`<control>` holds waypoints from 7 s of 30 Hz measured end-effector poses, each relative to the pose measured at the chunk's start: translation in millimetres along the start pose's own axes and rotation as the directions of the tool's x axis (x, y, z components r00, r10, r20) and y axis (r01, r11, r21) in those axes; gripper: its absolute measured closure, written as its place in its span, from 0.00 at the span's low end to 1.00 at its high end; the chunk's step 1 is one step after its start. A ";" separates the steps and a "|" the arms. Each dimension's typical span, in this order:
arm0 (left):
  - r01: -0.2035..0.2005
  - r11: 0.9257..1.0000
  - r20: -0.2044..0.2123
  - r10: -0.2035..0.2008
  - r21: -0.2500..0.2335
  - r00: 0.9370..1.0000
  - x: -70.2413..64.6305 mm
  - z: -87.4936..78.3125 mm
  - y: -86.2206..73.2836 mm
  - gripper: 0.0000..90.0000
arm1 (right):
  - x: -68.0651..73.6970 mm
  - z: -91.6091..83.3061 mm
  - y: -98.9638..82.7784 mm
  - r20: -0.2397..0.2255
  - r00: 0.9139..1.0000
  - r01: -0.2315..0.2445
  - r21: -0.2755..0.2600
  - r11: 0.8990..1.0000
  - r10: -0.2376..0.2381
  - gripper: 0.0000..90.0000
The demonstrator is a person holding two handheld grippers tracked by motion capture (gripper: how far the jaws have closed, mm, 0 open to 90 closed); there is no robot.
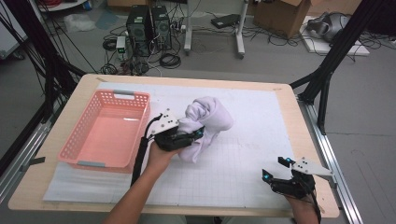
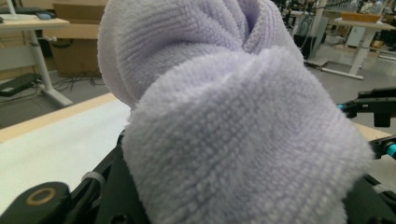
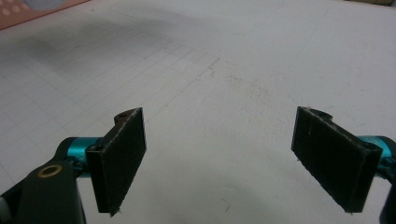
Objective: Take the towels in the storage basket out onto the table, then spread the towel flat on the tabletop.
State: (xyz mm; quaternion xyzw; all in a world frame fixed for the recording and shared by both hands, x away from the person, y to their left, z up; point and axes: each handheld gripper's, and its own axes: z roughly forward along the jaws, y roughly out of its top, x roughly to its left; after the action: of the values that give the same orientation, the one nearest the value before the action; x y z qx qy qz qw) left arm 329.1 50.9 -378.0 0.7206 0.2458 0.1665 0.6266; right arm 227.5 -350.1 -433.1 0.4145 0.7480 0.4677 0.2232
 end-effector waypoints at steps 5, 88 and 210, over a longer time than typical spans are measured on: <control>0.028 0.999 0.040 -0.030 0.037 0.999 -7.8 27.9 -16.6 0.62 | -0.9 0.8 0.0 0.000 1.000 0.001 -0.001 1.000 -0.001 0.19; 0.120 0.910 -0.040 -0.114 0.396 0.993 -13.0 -24.3 -63.9 0.37 | 15.2 39.8 10.7 -0.049 0.999 0.016 0.103 0.994 -0.011 0.19; 0.342 0.892 -0.149 -0.310 0.296 0.939 26.6 9.4 -43.0 0.95 | -15.6 113.4 90.4 -0.224 0.970 -0.089 0.040 0.995 0.096 0.95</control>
State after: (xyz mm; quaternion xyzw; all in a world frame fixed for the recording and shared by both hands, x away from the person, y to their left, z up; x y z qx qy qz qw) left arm 349.9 62.1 -423.7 0.7513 0.4171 0.0525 0.5087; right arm 355.2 -284.8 -406.4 0.3962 0.7553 0.5107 0.1085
